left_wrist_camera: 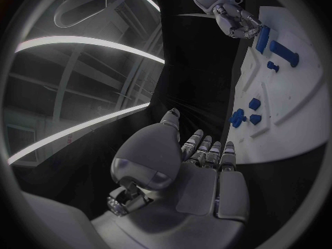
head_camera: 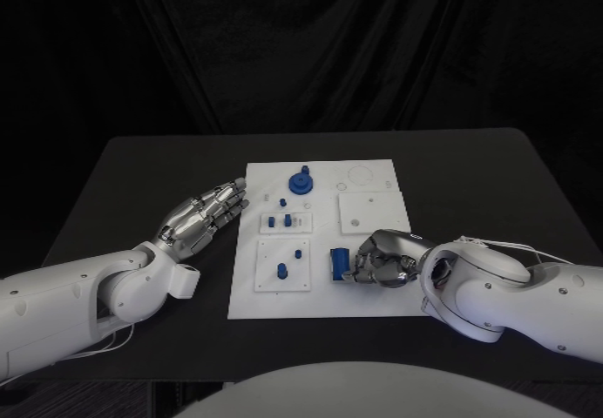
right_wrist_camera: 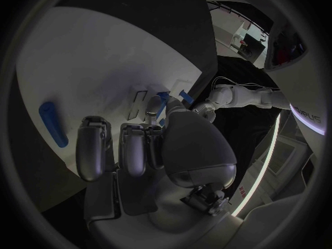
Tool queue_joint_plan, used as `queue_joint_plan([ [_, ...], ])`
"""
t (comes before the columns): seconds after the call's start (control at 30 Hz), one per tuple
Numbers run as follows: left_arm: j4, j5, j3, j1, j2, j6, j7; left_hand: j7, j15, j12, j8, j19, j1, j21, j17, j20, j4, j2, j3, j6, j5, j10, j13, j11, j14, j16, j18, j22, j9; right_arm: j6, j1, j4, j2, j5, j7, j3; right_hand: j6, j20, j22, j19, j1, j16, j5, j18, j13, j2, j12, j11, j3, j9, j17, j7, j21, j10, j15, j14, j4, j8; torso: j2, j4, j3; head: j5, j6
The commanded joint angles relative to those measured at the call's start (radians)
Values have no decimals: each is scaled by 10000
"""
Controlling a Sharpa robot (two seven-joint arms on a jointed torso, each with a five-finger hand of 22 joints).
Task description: Assemble the parts on the task board
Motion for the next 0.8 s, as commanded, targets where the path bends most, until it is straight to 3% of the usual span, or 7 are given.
queue_joint_plan([
  [0.03,21,-28,8,-21,1,148,772,66,70,11,-38,28,105,-16,12,65,-32,-19,47,-26,65,-21,-3,81,6,66,186,-4,4,-309,-30,126,-121,13,330,-3,29,-61,2135,441,33,-27,-138,62,2634,-90,27,-42,-94,11,1810,-56,-31,1042,-40,880,25,36,0,0,1,3,-1],
  [0.27,39,-28,8,-30,-37,129,774,66,75,9,-38,29,107,-16,13,71,-38,-18,52,-28,70,-21,-4,86,7,71,188,-3,4,-958,19,501,-732,14,530,32,132,-32,2151,466,-695,-3,-1111,50,2634,-273,27,7,-613,-3,1861,2,10,1042,-1,892,327,-14,0,0,1,30,-1],
  [0.4,56,-28,8,-31,-51,111,770,66,75,9,-38,29,107,-16,13,71,-38,-18,52,-28,70,-21,-4,86,7,71,188,-3,4,-1300,218,735,-1245,-34,459,49,140,-23,2159,478,-1105,4,-1262,46,2634,-263,27,12,-732,-38,1877,7,31,1042,6,896,342,-78,1,1,3,2,-1],
  [0.47,67,-27,8,-31,-56,98,768,66,75,9,-38,29,107,-16,13,71,-38,-18,52,-28,70,-21,-4,86,7,71,188,-3,4,-1389,287,804,-1512,-174,336,51,65,-29,2172,497,-1101,18,-570,37,2634,-153,27,14,-669,-163,1906,13,70,1042,7,902,320,-264,-1,2,4,-3,-1],
  [0.53,90,-27,8,-32,-75,63,763,67,79,25,-36,31,111,-14,15,77,-46,-16,58,-18,77,-20,-1,91,7,76,189,-2,6,-1312,351,820,-1875,-525,3,48,-14,-15,2179,505,-429,25,1146,31,2634,-244,27,45,-479,-557,1918,50,93,1042,22,904,249,-748,-1,1,0,6,-1],
  [0.57,94,-26,8,-32,-78,56,763,67,79,25,-36,31,111,-14,15,77,-46,-16,58,-18,77,-20,-1,91,7,76,189,-2,6,-1273,358,816,-1926,-588,-65,47,-32,-3,2178,504,-219,17,1639,31,2634,-308,27,72,-415,-767,1900,82,93,1042,43,900,260,-989,-4,3,-2,16,-1],
  [0.8,101,45,8,-32,-75,20,771,66,86,56,-29,35,118,-11,18,86,-60,-20,64,22,83,-14,3,99,10,88,192,1,11,-568,399,748,-2417,-1726,-1148,-10,1,65,2171,491,-71,-6,1944,35,2634,-405,27,159,-359,-1269,1852,189,72,1042,117,889,296,-1494,2,7,-5,-35,-1],
])
